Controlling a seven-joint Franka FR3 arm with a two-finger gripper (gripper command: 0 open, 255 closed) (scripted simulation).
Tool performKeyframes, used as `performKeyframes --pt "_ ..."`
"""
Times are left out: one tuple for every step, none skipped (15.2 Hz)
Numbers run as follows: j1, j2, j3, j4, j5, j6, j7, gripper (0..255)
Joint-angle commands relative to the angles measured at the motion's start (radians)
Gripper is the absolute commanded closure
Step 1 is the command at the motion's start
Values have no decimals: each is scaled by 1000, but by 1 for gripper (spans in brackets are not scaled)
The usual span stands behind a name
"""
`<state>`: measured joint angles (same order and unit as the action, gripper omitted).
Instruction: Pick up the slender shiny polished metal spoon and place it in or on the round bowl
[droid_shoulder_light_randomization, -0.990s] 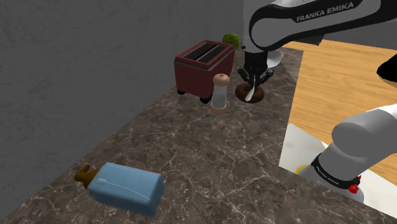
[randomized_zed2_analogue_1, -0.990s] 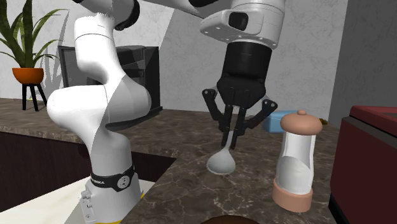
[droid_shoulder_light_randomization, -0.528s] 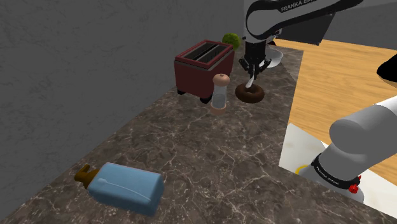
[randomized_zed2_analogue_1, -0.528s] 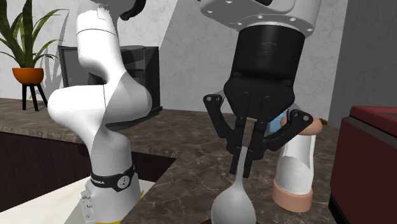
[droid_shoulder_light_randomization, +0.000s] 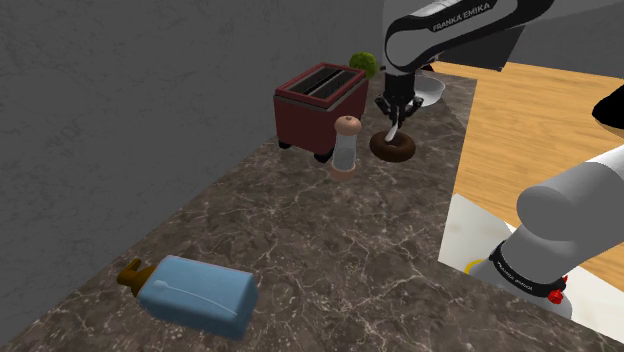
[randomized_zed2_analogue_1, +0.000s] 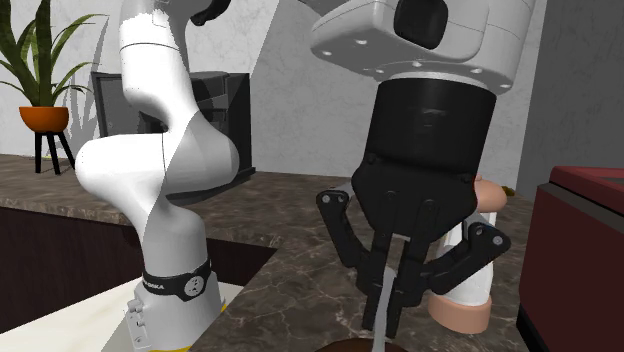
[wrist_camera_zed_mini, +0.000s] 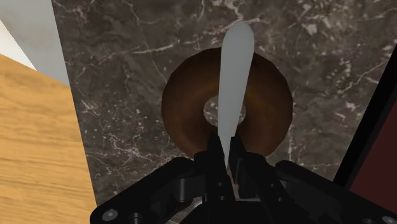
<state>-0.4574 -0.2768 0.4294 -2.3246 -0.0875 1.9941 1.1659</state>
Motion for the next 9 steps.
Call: performKeyframes --pt "0 10 4 -19 -4 28 8 255" --pt "-1 16 5 -27 -7 41 13 255" --pt "-2 22 7 -36 -10 55 17 255" --pt "-2 28 9 -44 -13 69 21 255" --pt "-3 35 10 -52 -16 82 26 255" --pt "-4 42 12 -60 -20 96 31 255" --pt "-5 49 14 -67 -24 110 35 255" --pt "-6 59 16 -77 -29 128 42 255" --pt "-6 59 16 -77 -29 128 42 255"
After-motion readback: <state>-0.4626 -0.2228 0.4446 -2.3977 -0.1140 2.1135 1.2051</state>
